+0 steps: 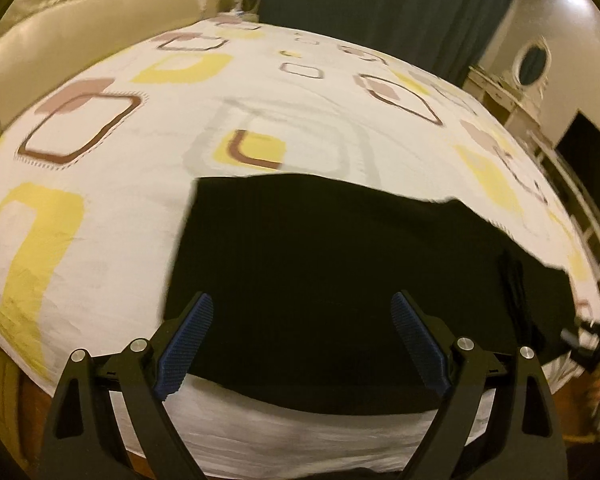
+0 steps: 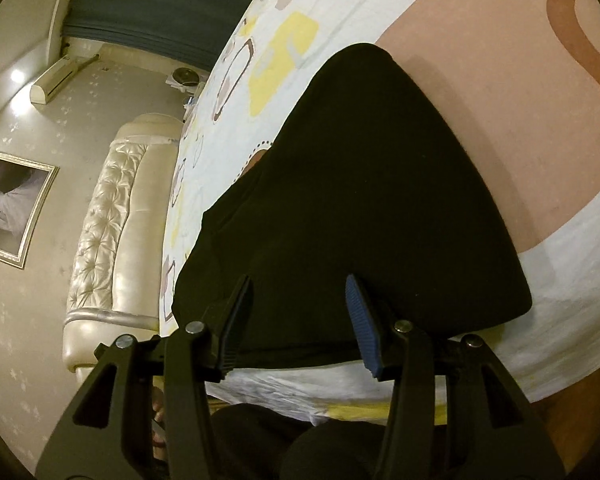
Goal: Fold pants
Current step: 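Grasp the black pants edge with the right gripper, then grasp the pants end with the left gripper while the right gripper holds its edge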
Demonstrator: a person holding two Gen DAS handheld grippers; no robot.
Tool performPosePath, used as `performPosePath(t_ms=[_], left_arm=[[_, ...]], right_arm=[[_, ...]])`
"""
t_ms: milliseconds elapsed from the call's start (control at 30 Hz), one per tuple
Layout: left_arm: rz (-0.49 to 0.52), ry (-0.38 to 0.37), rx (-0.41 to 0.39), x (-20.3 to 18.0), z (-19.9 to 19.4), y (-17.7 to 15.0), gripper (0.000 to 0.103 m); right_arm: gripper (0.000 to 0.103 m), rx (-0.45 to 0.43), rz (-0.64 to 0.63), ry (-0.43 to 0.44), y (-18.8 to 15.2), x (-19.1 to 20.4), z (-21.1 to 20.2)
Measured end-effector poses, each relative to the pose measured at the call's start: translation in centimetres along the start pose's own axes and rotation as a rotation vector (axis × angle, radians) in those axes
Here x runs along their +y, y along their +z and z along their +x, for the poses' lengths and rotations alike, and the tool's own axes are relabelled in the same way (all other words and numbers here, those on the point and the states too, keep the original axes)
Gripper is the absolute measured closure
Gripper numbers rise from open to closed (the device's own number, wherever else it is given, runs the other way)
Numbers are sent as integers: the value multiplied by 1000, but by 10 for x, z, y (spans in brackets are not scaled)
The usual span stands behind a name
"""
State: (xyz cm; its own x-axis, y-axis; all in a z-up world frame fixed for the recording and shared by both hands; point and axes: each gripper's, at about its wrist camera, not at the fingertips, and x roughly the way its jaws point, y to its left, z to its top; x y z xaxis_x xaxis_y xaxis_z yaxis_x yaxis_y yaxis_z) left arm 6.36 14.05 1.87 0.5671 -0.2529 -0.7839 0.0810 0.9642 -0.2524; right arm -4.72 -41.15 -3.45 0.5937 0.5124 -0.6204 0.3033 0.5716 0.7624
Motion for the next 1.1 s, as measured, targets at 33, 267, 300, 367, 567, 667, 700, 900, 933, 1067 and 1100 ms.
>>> performPosePath(t_ms=[33,267,300,367,567,667,700,900,933,1067,1100], left_arm=[[-31,-7,5,14,1,4,13],[-239,-131,103,98,28,13,15],[-254,-143,130,105,36,13,15],[-245,-162,150,107,46,14,15],[-189,-225,163,91,62,22,20],[-222,-296,178,91,70,23,27],[-247,-334,181,91,73,23,32],[-308,-378,246,87,89,24,84],[-294,-363,242,84,87,25,86],[-217,-274,207,64,71,34,88],[-197,-246,197,57,66,38,88]], right_arm=[[54,0,-6,-1,0,1,1],[48,-2,2,32,1,1,2],[46,-1,-4,29,0,2,2],[44,-1,-16,25,0,6,4],[42,-6,-16,29,0,7,5],[42,-7,-17,31,0,7,5],[41,-8,-18,31,0,7,6],[35,-16,-35,37,-1,8,5],[34,-17,-40,35,-2,9,5],[31,-25,-49,41,-3,12,5],[29,-27,-47,44,-3,12,5]])
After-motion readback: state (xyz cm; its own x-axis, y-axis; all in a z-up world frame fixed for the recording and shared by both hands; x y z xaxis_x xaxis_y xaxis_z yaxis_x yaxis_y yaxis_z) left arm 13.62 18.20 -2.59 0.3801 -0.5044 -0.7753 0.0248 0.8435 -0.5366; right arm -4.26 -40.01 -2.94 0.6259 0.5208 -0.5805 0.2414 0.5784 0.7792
